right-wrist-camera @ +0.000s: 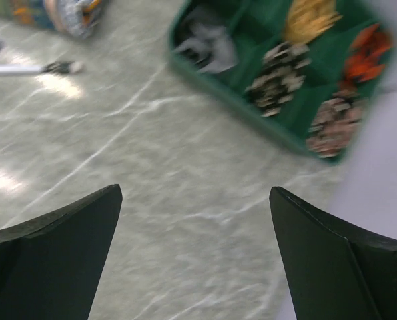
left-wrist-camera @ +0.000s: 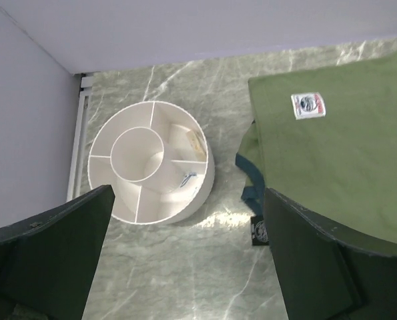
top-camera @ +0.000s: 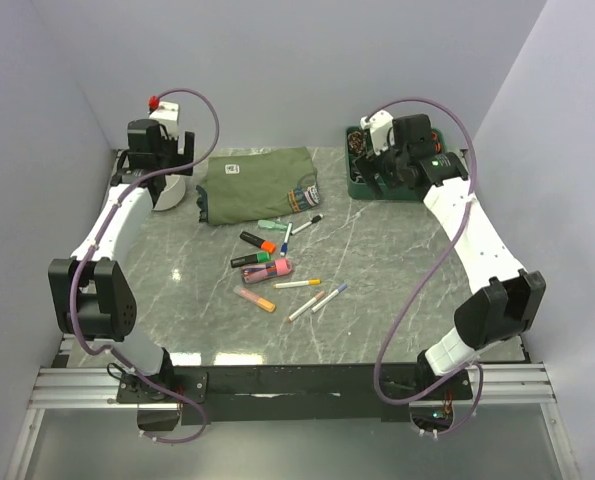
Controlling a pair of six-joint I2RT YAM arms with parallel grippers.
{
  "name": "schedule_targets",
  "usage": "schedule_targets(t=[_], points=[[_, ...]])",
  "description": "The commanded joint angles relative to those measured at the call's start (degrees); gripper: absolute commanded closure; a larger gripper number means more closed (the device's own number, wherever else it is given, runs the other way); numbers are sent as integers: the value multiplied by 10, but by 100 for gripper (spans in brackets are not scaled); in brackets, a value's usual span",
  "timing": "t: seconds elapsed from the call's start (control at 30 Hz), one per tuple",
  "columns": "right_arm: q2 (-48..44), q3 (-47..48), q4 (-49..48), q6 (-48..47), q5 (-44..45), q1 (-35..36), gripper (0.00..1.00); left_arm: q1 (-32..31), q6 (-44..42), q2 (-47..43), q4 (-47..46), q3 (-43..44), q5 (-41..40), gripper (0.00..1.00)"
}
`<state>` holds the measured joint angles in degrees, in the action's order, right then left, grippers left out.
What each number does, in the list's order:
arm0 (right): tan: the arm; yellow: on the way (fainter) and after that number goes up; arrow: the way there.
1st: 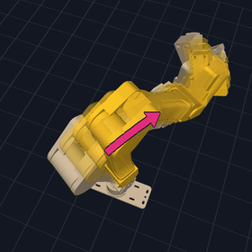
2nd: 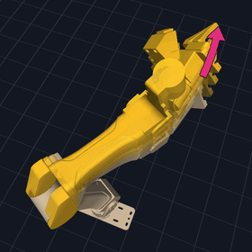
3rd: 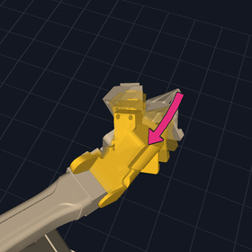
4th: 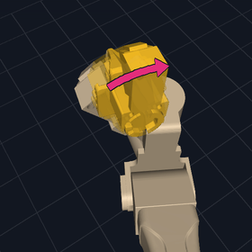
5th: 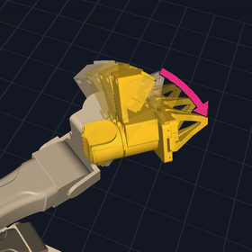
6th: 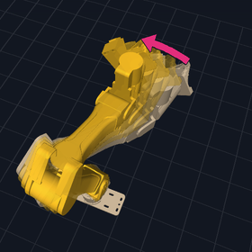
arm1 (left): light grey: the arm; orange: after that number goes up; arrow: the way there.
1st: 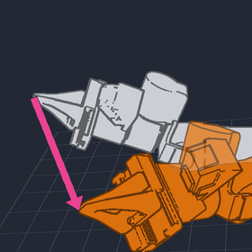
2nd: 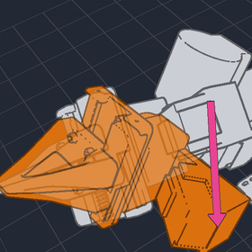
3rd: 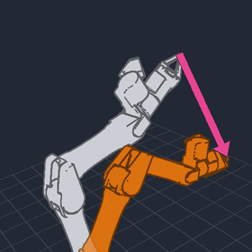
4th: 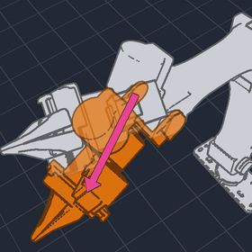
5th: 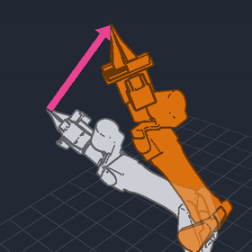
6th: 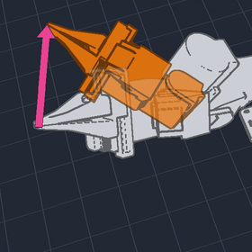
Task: Sort the stationery into containers
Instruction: Pick up the storage box at the corner of the board.
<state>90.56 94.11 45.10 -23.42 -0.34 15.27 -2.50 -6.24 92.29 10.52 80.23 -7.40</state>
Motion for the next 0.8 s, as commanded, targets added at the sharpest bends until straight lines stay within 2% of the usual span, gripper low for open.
schedule_targets(t=[0.0,0.03,0.07,0.13,0.2,0.27,0.33,0.37,0.43,0.47,0.53,0.57,0.6,0.67,0.73,0.77], points=[[-22,1,-127,-88,190,57,0,-1,-71,-5,39,61,6,0],[-8,-3,-142,-97,292,68,0,0,-80,1,55,74,16,1],[2,-4,-167,-96,315,69,0,0,-86,8,66,96,22,1],[-6,-14,-199,-102,302,66,0,3,-91,24,83,113,20,1],[-61,-66,-312,-115,289,67,0,7,-95,39,89,136,22,1],[-73,-54,-337,-89,275,64,0,13,-98,54,105,165,14,0],[-36,-17,-302,-86,285,59,0,21,-98,85,128,190,7,1],[-22,-5,-294,-96,318,58,0,23,-97,97,133,213,7,0],[9,-6,-294,-102,341,57,0,44,-96,128,146,237,19,1],[18,12,-249,-90,329,54,0,49,-100,139,164,264,27,1],[34,41,-199,-60,273,51,0,52,-106,172,190,308,52,5],[37,74,-145,-25,249,46,0,52,-114,181,221,323,62,11],[51,96,-114,-6,190,43,0,51,-114,193,230,332,70,13],[75,148,-40,42,147,35,0,51,-113,199,256,349,105,17],[87,171,-3,59,75,34,0,44,-109,211,294,364,113,21],[92,175,12,66,55,34,0,41,-108,215,306,369,113,26]])
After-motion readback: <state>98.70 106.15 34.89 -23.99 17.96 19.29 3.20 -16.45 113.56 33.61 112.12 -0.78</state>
